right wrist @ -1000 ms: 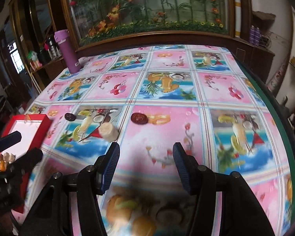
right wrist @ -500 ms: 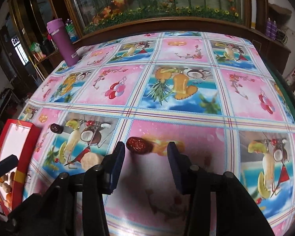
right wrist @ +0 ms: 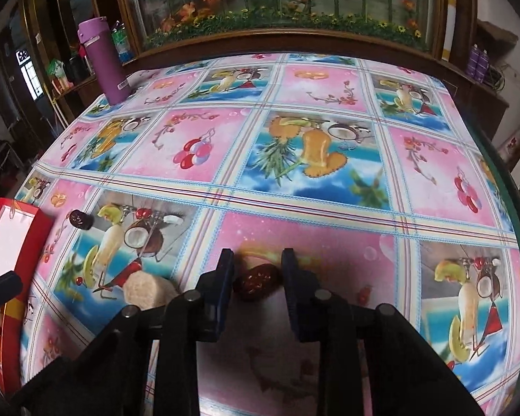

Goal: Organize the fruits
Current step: 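Grasp a beige round ball with the left gripper while the right grasps a red date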

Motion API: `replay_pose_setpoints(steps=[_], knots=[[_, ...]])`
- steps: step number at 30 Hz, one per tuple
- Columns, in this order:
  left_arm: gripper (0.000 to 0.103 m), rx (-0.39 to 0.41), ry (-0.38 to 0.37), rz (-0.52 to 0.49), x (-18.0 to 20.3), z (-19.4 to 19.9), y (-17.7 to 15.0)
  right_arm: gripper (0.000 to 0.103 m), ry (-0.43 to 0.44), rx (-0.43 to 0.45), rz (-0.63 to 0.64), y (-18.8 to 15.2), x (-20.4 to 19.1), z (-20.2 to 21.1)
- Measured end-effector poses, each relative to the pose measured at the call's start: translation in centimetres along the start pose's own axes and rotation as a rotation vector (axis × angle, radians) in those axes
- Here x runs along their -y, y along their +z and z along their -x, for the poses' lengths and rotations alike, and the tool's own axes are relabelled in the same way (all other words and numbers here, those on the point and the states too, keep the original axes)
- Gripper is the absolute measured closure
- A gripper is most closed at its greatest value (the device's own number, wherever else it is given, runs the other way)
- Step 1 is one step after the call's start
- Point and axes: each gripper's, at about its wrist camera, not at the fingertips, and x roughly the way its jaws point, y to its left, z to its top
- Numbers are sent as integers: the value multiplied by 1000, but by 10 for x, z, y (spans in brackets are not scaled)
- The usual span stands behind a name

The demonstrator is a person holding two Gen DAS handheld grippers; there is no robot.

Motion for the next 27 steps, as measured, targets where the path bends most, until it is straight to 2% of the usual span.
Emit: replay_pose_setpoints(steps=[6, 10, 14, 15, 17, 18, 19, 21, 24, 27], knots=[[25, -6, -2, 4, 0, -3, 1, 76, 28, -5, -11, -13, 15, 13], [25, -12, -2, 4, 1, -8, 0, 76, 23, -5, 34, -30, 20, 26], [25, -17, -5, 4, 2, -12, 0, 75, 54, -3, 38, -44, 27, 38], [25, -18, -5, 5, 3, -13, 0, 74, 68, 0, 30, -46, 30, 42], [25, -20, -5, 4, 3, -14, 0, 62, 76, 13, 14, -50, 35, 51], [25, -20, -7, 1, 4, -15, 0, 50, 67, 28, 5, -52, 37, 57], [25, -19, -6, -4, 5, -15, 1, 45, 64, 51, 0, -53, 39, 63], [25, -16, -2, -16, 7, -17, 3, 45, 62, 81, -7, -55, 40, 70], [25, -9, -7, -34, 11, -19, 9, 45, 92, 80, -13, -56, 39, 70], [25, -9, -15, -58, 17, -25, 16, 48, 49, 62, 14, -55, 32, 61]])
